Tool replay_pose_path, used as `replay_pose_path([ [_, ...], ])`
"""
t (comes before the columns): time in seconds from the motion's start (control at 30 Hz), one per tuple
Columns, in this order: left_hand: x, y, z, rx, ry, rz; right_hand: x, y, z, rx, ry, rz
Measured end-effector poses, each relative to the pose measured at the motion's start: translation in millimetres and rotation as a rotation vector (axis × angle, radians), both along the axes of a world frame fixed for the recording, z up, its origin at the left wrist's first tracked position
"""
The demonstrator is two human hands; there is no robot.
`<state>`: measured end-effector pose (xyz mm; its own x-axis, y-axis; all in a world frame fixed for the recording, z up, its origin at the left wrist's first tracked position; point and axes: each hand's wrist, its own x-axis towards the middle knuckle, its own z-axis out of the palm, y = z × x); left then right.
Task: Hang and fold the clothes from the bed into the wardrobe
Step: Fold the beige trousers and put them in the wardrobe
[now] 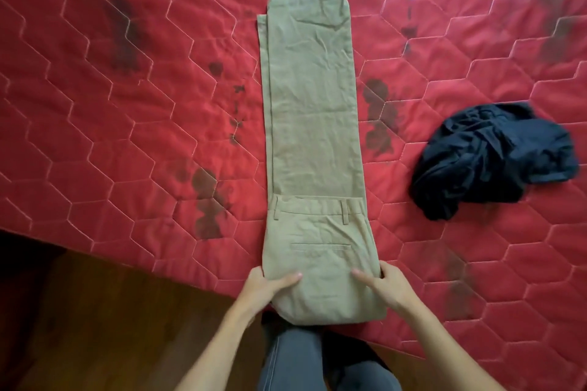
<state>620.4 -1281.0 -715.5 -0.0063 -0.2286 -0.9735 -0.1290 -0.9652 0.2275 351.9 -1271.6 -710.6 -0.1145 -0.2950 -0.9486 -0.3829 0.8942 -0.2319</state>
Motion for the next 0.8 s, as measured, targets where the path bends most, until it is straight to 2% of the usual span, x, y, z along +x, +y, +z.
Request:
replay_pose_path([
  [0.1,-9.2,7.5,14.0,-0.181,0.037,0.108,2.0,9.6,7.4,-0.190,0.007,-0.196],
  [0.17,-12.9,16.4,11.5,-0.223,0.099,0.114,2.7,18.6,7.0,-0.277,0.040,-0.291],
  [0.33,-23.3,52.4,-3.2,-0.140,0.149,-0.028,-7.0,60.8,-14.2,-0.180,-0.088,-0.221],
  [0.47,-27.9,64.6,0.4,-0.238,0.115,-0.139,-13.2,74.6,-11.7,-0.296,-0.084,-0.258],
  [0.57,-22.3,68.4,23.7,-0.372,0.130,-0.158,-14.4,79.4,7.4,-0.513,-0.106,-0.405],
  [0.63,-18.1,74.2,38.3,-0.474,0.114,-0.157,-16.8,82.4,17.5,-0.580,-0.134,-0.462],
  [0.8,-32.1,95.4,53.8,-0.577,0.129,-0.244,-10.5,96.9,22.7,-0.582,-0.323,-0.342],
])
